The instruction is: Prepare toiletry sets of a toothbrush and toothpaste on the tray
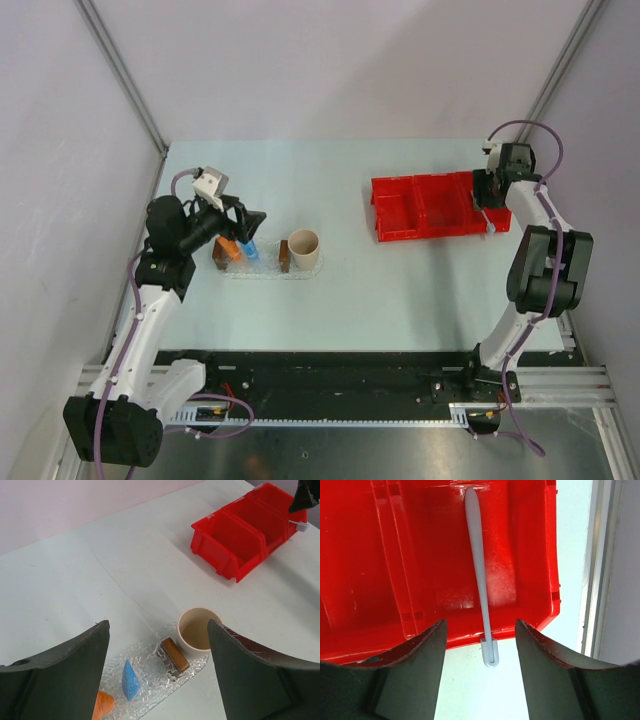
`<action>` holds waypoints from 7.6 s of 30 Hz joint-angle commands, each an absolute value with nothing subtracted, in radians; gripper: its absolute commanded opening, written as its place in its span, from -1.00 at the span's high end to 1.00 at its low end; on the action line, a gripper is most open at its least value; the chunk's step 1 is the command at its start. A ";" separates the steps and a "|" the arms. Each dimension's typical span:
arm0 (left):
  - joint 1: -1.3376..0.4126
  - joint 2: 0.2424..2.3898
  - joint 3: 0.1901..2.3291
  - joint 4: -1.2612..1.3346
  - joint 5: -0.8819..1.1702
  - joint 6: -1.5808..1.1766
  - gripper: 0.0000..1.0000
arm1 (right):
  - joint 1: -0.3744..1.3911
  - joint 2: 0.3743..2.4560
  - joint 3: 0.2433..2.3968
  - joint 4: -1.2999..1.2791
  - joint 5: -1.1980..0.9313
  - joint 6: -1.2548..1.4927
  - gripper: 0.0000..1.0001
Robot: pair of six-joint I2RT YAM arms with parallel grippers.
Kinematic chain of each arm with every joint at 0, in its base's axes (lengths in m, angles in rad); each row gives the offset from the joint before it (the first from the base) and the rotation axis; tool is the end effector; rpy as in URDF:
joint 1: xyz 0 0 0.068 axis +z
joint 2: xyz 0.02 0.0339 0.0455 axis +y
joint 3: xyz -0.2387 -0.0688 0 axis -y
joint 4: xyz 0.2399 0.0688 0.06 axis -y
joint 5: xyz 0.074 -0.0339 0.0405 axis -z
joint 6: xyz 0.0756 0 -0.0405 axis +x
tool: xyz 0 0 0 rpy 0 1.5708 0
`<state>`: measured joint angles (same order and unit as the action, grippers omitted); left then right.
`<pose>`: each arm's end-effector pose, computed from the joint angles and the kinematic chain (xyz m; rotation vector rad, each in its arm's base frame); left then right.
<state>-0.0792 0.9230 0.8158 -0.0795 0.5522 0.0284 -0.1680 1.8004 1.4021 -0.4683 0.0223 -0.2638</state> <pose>0.2529 -0.0599 0.3121 0.4933 1.6873 -0.5208 0.4094 -0.0711 0.1942 -0.1073 2.4471 -0.2195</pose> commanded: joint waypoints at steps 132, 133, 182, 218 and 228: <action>-0.864 1.259 1.127 -0.244 0.023 1.068 -0.37 | 0.460 1.681 1.853 -1.281 -0.847 -0.541 1.00; -0.864 1.259 1.126 -0.239 0.021 1.068 -0.33 | 0.460 1.680 1.852 -1.282 -0.847 -0.543 1.00; -0.744 1.204 1.118 -0.170 0.173 0.568 1.00 | 0.043 1.491 1.929 -0.823 -1.008 -0.114 -0.26; -0.543 1.230 1.218 0.290 0.776 -0.414 1.00 | 0.462 1.427 1.729 -0.184 -0.914 0.075 -0.26; -0.542 1.227 1.195 0.327 0.781 -0.430 1.00 | 0.489 1.434 1.723 -0.137 -0.946 0.130 -0.22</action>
<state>-0.5472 1.2304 1.1980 0.2676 0.7631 -0.4026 0.4763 1.4334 1.7046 -0.2058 -0.9207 0.0963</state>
